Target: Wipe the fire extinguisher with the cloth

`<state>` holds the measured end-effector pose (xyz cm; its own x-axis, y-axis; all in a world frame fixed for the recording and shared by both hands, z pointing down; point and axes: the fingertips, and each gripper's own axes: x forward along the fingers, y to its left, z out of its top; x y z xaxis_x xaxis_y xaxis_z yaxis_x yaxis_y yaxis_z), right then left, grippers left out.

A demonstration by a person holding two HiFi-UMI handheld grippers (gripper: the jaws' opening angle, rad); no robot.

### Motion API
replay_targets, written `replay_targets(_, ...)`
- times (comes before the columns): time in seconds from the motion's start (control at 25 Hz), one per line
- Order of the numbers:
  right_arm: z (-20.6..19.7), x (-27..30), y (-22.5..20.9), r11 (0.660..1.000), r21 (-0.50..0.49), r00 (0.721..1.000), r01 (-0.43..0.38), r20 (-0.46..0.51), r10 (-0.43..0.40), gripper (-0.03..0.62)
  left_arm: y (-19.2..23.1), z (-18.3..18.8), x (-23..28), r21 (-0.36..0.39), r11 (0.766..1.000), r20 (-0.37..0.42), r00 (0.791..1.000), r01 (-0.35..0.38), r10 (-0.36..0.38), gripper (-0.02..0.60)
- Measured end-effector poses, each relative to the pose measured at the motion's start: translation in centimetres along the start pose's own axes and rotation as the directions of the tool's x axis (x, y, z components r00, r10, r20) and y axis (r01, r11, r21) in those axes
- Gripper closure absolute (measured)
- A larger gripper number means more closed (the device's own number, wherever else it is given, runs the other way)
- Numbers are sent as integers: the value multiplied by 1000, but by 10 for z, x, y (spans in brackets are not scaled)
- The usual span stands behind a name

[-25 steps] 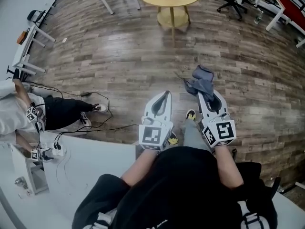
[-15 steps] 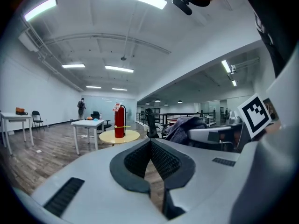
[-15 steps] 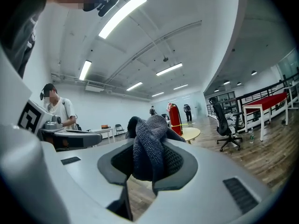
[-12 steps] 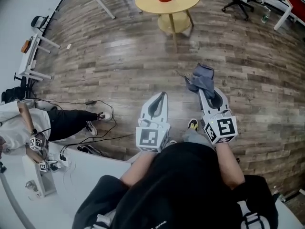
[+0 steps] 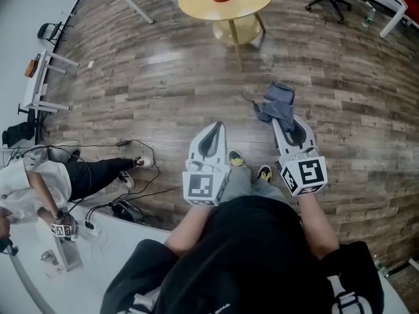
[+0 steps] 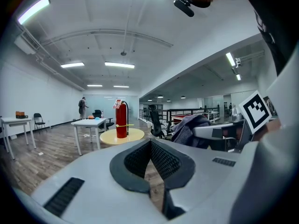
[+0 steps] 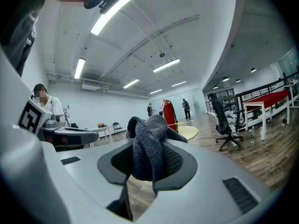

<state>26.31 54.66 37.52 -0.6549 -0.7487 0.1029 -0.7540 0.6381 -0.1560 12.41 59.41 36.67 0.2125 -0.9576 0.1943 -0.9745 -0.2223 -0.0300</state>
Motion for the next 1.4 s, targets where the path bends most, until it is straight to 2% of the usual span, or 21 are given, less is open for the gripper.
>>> replay_targets(0.32, 0, 104, -14, 1000, -18, 999, 20, -30, -20, 487, 76, -8, 69, -14, 999, -18, 999, 30, -31, 566)
replay_targets(0.68, 29, 225, -8, 997, -67, 1000, 26, -13, -27, 487, 159, -3, 136, -48, 996, -1, 997, 75, -75, 566)
replay_targets(1.04, 32, 279, -46, 995, -97, 998, 38, -46, -43, 487, 179, 4, 206, -65, 993, -14, 995, 99, -100, 566)
replay_targets(1.4, 50, 359, -137, 998, -66, 1000, 12, -24, -14, 487, 198, 31, 319, -35, 999, -9, 999, 32, -33, 566)
